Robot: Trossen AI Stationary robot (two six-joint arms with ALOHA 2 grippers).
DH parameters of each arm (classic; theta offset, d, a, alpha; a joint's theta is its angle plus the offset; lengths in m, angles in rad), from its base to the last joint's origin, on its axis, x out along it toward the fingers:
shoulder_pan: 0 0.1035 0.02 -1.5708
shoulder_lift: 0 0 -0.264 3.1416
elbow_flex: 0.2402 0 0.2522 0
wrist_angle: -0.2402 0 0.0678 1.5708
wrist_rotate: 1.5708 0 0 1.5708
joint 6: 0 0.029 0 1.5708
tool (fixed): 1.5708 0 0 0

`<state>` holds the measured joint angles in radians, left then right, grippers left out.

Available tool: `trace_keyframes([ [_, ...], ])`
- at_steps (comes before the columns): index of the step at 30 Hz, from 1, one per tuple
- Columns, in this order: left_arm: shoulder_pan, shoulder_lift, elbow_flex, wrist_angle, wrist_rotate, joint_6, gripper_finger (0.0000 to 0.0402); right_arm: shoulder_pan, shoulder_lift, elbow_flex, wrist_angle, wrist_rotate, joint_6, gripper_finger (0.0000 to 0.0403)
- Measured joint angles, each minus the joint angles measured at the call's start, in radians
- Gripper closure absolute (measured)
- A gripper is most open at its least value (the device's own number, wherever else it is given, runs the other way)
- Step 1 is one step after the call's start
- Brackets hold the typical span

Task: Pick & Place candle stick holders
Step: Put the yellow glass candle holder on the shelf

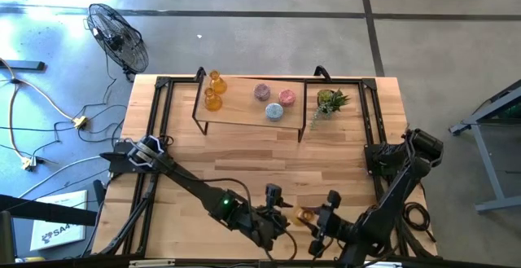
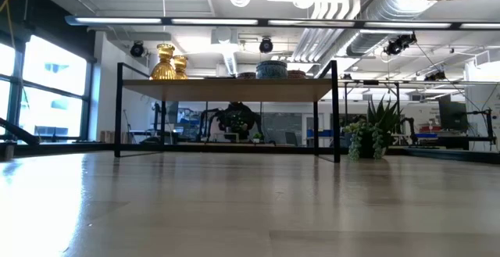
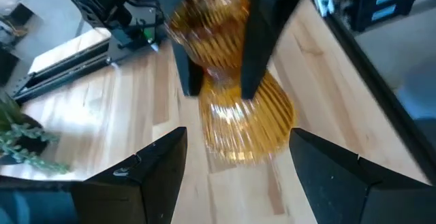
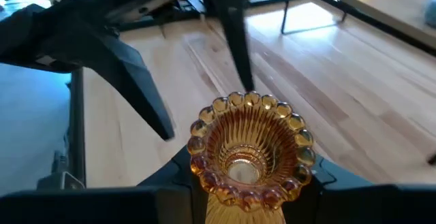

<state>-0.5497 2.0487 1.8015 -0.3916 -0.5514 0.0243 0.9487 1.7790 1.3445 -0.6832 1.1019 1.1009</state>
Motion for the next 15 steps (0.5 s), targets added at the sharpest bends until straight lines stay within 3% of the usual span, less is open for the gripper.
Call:
trace_keyframes([
  [11,0.000,0.000,0.001,0.027,0.101,-0.015,0.0149,-0.013,0.000,0.000,0.046,-0.006,-0.092,0.0285],
  [15,0.001,0.000,0.001,-0.005,0.067,-0.060,0.0149,-0.013,0.000,0.000,0.052,-0.008,-0.099,0.0285],
])
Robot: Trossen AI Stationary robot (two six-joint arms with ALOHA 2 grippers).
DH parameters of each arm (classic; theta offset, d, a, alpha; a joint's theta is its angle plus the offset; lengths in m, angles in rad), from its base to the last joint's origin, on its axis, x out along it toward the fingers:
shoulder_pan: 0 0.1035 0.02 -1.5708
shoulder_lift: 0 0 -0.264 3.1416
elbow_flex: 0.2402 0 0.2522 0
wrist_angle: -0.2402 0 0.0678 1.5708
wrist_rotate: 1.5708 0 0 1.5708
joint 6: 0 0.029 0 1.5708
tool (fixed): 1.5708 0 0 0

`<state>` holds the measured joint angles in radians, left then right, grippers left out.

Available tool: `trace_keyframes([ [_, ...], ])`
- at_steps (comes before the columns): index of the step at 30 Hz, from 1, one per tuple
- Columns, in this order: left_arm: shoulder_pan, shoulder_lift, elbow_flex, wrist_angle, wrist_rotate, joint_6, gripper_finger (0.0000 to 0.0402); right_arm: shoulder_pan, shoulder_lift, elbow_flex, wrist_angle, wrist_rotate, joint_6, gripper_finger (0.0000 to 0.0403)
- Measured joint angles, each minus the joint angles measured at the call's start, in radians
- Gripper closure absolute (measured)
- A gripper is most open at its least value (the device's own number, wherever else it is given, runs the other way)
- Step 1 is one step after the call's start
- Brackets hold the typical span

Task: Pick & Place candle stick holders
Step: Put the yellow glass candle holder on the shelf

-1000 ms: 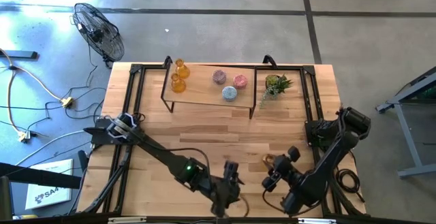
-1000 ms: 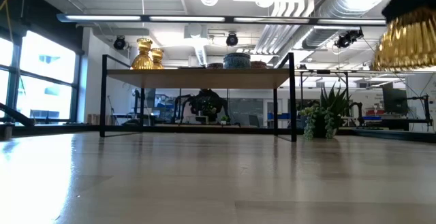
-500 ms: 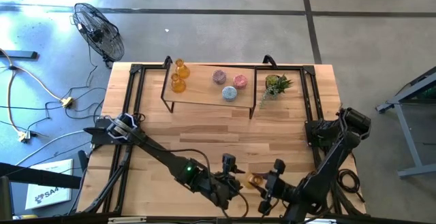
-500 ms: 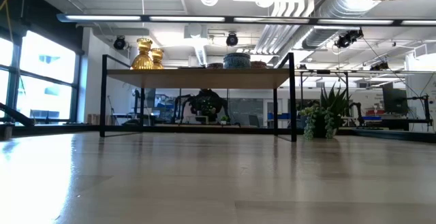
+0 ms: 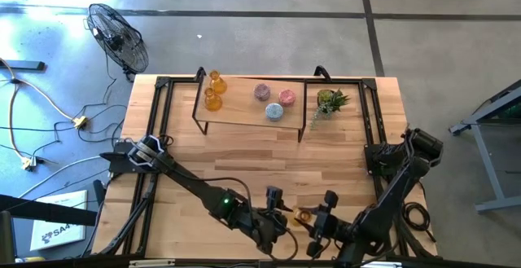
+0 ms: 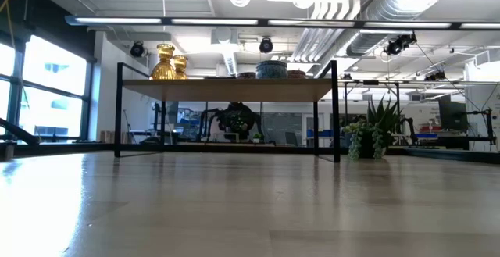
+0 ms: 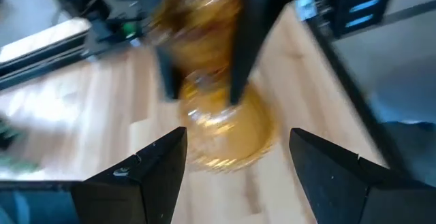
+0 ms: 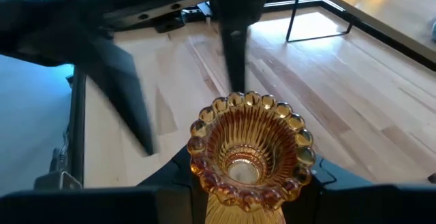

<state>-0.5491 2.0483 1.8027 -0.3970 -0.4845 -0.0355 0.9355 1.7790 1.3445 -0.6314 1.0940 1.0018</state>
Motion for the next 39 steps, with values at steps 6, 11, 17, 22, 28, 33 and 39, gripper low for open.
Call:
trace_keyframes([
  [6,0.000,0.000,0.000,-0.015,-0.051,0.005,0.0149,0.000,0.000,0.000,0.001,-0.004,-0.001,0.0285],
  [11,-0.002,-0.001,0.000,-0.014,-0.038,0.001,0.0149,0.000,0.000,0.000,0.001,-0.004,-0.008,0.0285],
  [17,-0.006,-0.001,0.000,-0.032,-0.075,-0.020,0.0124,0.000,0.000,0.000,0.001,-0.007,-0.009,0.0285],
  [22,-0.016,-0.002,0.000,-0.035,-0.072,-0.047,0.0063,0.000,0.000,0.000,0.001,-0.012,-0.009,0.0285],
  [28,-0.014,-0.002,0.000,-0.057,-0.035,-0.074,0.0006,0.000,0.000,0.000,0.001,-0.012,-0.009,0.0285],
  [33,-0.014,-0.002,0.000,-0.047,-0.046,-0.074,0.0009,0.000,0.000,0.000,0.006,-0.011,-0.018,0.0285],
  [39,-0.013,-0.002,0.000,0.039,-0.040,-0.051,0.0007,-0.004,0.000,0.000,0.124,0.001,-0.171,0.0285],
])
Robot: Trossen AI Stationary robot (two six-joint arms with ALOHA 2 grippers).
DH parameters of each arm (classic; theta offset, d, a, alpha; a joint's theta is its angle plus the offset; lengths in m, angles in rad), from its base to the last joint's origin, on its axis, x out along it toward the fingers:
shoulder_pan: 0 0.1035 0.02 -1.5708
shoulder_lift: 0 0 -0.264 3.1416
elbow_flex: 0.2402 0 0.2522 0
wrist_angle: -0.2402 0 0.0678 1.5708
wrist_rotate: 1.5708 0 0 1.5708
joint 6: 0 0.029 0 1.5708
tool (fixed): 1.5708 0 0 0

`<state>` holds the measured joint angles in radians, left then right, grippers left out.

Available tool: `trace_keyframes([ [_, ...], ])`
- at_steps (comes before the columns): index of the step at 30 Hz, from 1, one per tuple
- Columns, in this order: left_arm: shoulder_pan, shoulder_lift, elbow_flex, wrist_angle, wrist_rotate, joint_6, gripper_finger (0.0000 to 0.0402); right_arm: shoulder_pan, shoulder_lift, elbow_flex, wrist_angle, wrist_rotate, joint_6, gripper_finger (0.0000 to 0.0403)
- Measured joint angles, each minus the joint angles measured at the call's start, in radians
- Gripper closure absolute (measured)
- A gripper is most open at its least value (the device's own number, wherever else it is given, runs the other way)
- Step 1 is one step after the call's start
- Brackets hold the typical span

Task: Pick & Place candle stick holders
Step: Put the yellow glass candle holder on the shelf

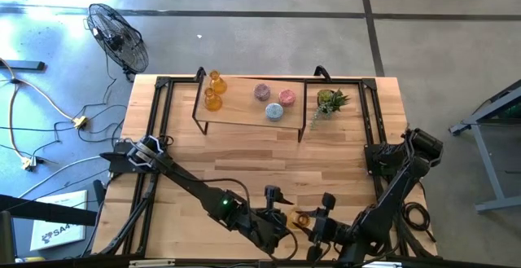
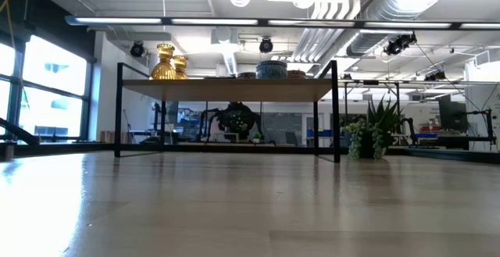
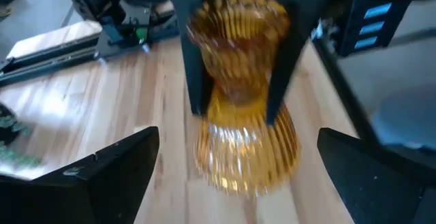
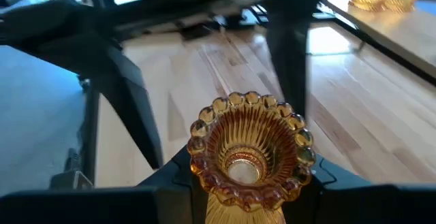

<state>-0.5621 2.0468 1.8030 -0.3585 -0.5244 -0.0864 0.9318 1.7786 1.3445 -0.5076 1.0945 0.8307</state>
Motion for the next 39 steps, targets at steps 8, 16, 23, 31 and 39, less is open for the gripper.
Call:
trace_keyframes([
  [8,0.001,0.000,0.000,0.021,0.097,0.002,0.0007,-0.024,0.000,0.000,0.113,-0.014,-0.184,0.0285],
  [16,0.045,0.000,0.001,0.021,0.183,-0.050,0.0007,-0.048,0.000,0.000,0.254,-0.057,-0.348,0.0285],
  [23,0.081,0.000,0.001,0.013,0.248,-0.079,0.0007,-0.051,0.000,0.000,0.307,-0.075,-0.429,0.0285],
  [31,0.077,0.025,0.002,0.004,0.356,-0.019,0.0007,-0.042,0.000,0.000,0.320,-0.078,-0.445,0.0285],
  [39,0.099,0.048,0.002,0.026,0.390,-0.023,0.0007,-0.033,0.001,-0.001,0.338,-0.078,-0.470,0.0285],
])
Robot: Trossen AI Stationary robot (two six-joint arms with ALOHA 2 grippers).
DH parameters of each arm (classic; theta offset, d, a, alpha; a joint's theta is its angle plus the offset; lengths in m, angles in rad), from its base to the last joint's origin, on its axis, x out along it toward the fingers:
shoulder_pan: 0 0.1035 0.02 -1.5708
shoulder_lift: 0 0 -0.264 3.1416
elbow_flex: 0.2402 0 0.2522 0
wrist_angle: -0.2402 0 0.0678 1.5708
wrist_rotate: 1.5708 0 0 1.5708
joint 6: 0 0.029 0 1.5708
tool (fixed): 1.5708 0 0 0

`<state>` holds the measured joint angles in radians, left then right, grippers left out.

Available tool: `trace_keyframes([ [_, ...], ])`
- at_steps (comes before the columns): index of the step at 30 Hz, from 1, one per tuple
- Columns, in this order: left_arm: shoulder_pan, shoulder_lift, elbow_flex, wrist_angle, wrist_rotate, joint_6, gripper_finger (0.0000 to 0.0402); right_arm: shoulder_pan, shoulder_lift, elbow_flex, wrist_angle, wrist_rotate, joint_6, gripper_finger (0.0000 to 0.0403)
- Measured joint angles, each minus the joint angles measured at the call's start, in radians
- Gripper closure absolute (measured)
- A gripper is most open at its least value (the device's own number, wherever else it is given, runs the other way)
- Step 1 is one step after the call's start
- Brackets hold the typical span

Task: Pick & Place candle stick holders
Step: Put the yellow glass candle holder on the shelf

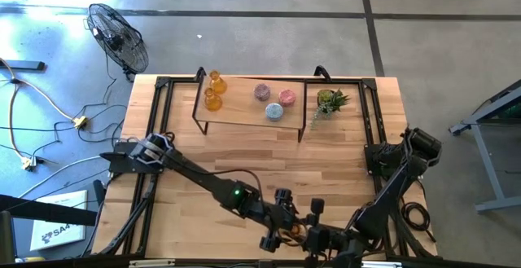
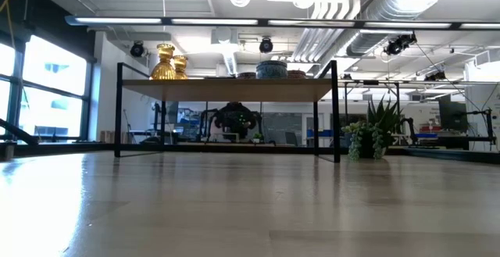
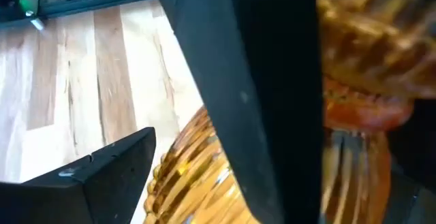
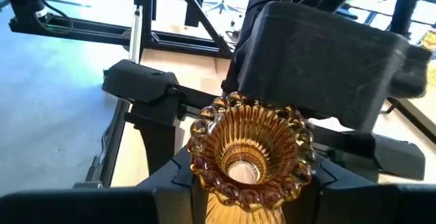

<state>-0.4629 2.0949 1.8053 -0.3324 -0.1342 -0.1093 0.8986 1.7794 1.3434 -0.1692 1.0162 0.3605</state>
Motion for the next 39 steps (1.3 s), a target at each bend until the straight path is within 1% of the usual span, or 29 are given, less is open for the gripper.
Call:
trace_keyframes([
  [15,-0.001,0.003,-0.003,0.036,0.026,0.013,0.0007,0.001,0.000,0.001,-0.005,-0.007,0.016,0.0285],
  [20,0.000,0.003,-0.003,0.045,0.087,0.026,0.0010,0.002,-0.001,0.002,-0.004,-0.003,0.025,0.0283],
  [24,0.000,0.003,-0.003,0.045,0.047,0.026,0.0027,0.002,-0.001,0.002,-0.006,0.010,0.042,0.0274],
  [27,0.000,0.003,-0.003,0.052,0.046,0.026,0.0046,0.002,-0.001,0.002,-0.017,0.010,0.049,0.0282],
  [33,0.000,0.003,-0.003,0.092,0.042,0.037,0.0103,0.000,-0.001,0.002,-0.028,-0.003,0.051,0.0283],
  [39,0.000,0.003,-0.003,0.097,0.043,0.049,0.0108,0.000,-0.001,0.002,-0.028,-0.001,0.050,0.0278],
])
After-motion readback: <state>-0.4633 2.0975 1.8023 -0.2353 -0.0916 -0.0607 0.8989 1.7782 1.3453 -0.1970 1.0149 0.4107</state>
